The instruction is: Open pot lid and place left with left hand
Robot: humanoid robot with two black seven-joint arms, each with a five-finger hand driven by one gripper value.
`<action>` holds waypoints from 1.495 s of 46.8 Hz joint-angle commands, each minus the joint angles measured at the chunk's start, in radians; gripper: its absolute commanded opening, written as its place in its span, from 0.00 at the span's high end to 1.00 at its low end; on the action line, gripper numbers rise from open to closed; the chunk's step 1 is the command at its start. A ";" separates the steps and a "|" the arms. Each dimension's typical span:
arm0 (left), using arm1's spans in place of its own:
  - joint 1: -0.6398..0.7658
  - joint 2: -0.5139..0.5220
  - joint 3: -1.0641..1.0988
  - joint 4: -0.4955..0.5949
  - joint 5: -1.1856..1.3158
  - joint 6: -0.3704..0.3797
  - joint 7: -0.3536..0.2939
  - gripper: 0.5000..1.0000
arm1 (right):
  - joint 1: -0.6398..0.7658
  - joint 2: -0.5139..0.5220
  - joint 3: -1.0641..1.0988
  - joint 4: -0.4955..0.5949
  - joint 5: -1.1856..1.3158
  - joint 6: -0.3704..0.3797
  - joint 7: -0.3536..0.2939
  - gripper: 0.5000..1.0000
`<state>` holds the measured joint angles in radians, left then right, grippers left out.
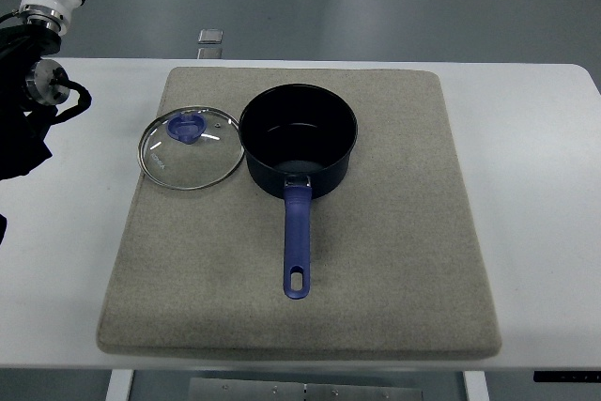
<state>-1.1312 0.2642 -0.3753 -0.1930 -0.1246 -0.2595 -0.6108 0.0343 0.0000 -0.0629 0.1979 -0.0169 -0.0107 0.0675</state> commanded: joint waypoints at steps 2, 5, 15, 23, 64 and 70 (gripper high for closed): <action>0.002 -0.011 -0.001 0.023 0.000 -0.001 0.000 0.14 | -0.001 0.000 0.000 0.000 0.000 0.000 0.000 0.17; 0.004 -0.011 -0.001 0.024 0.000 -0.001 0.000 0.14 | 0.001 0.000 0.000 0.000 0.000 0.000 0.000 0.17; 0.008 -0.011 0.001 0.024 0.000 0.000 0.000 0.13 | 0.001 0.000 0.000 0.000 0.000 0.000 0.000 0.17; 0.010 -0.011 0.001 0.024 0.000 0.000 0.000 0.11 | -0.001 0.000 0.000 0.000 0.000 0.000 0.000 0.17; 0.039 -0.033 -0.004 0.014 0.000 0.052 0.000 0.08 | -0.001 0.000 0.000 0.000 0.000 0.000 0.000 0.17; 0.039 -0.033 -0.004 0.014 0.000 0.054 0.000 0.08 | -0.001 0.000 0.000 0.000 0.000 0.000 0.000 0.17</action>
<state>-1.0923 0.2316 -0.3787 -0.1797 -0.1243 -0.2072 -0.6108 0.0344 0.0000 -0.0629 0.1979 -0.0169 -0.0107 0.0675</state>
